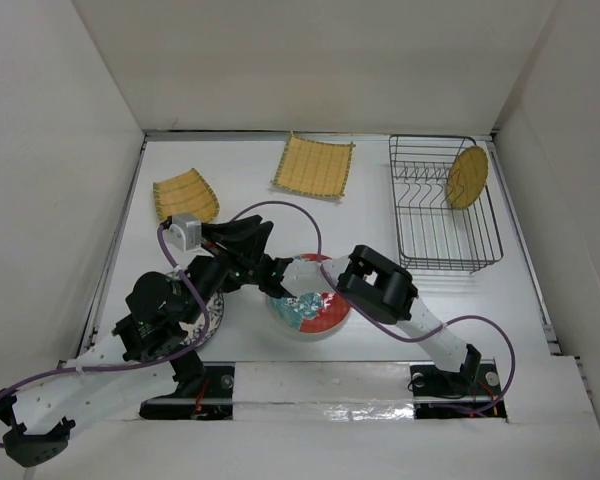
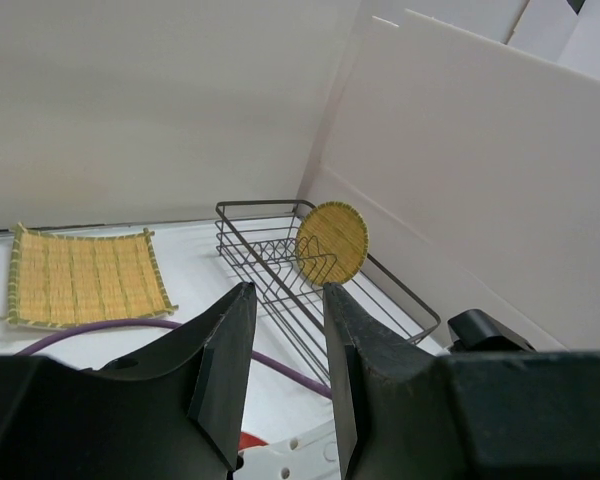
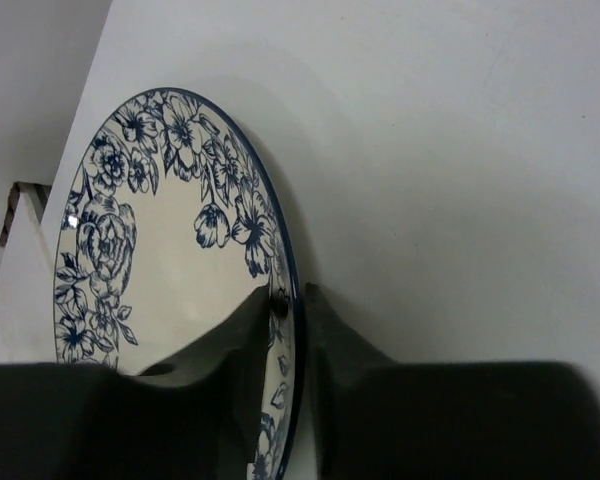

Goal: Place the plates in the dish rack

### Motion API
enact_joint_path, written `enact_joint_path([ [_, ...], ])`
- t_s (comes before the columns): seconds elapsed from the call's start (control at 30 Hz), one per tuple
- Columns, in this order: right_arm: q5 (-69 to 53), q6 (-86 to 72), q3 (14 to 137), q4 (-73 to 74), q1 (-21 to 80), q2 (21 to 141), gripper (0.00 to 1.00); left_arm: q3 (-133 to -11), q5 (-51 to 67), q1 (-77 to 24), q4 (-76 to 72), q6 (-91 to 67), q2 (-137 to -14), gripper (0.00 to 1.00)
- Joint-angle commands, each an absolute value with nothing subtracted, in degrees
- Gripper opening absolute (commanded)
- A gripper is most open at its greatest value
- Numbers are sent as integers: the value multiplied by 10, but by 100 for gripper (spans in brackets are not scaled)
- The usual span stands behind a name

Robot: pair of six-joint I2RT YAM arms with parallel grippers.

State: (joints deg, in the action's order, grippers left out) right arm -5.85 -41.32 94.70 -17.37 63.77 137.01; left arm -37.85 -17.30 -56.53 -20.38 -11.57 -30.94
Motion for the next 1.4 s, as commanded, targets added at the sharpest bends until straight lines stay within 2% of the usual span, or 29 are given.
enact_joint_path([
  [0.0, -68, -425, 940, -178, 645, 1376, 17, -376, -167, -567, -234, -110, -301, 31],
  [0.07, -68, -427, 935, -186, 645, 1371, 9, -375, -167, -567, -234, -110, -301, 31],
  [0.1, -68, -428, 933, -191, 645, 1365, 2, -376, -168, -567, -234, -110, -301, 31],
  [0.13, -68, -428, 926, -196, 645, 1361, 0, -375, -168, -567, -234, -109, -301, 31],
  [0.33, -76, -441, 876, -288, 645, 1305, 0, -377, -172, -567, -233, -106, -297, 31],
  [0.67, -54, -486, 745, -432, 599, 1137, 0, -376, -182, -567, -235, -105, -280, 31],
  [0.9, -17, -480, 669, -429, 549, 1041, 0, -376, -181, -567, -235, -106, -272, 31],
  [1.03, 19, -463, 596, -420, 491, 945, 0, -375, -178, -567, -236, -106, -270, 31],
  [1.17, 70, -418, 554, -343, 422, 826, 0, -376, -175, -567, -236, -106, -271, 31],
  [1.37, 104, -346, 540, -218, 266, 688, 0, -376, -165, -567, -236, -109, -277, 32],
])
